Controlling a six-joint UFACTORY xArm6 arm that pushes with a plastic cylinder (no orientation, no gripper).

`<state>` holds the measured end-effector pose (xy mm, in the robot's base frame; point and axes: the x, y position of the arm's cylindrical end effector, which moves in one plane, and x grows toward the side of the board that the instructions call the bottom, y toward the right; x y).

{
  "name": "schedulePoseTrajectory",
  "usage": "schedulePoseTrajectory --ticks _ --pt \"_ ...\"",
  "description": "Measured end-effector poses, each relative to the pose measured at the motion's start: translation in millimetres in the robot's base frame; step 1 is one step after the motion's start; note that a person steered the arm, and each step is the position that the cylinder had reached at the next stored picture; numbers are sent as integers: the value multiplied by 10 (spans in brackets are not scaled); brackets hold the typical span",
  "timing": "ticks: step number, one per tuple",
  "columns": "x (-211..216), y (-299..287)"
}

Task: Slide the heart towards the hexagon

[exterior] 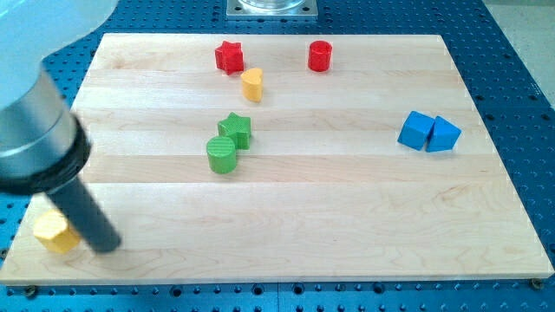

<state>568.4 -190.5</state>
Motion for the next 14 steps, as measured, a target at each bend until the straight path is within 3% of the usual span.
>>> schedulePoseTrajectory --ticks 1,2,4,5,6,7,8,10,11,12,13,14 --pt "-587 -303" --pt "-1441 74" --pt "-1736 1830" --pt "-2112 2041" --pt "-2331 1648" --pt "-2195 1354" --pt "-2342 1533" --pt "-2315 901" --pt "-2496 1091" --pt "-2491 568" --pt "-2186 -240" --pt "-2242 255"
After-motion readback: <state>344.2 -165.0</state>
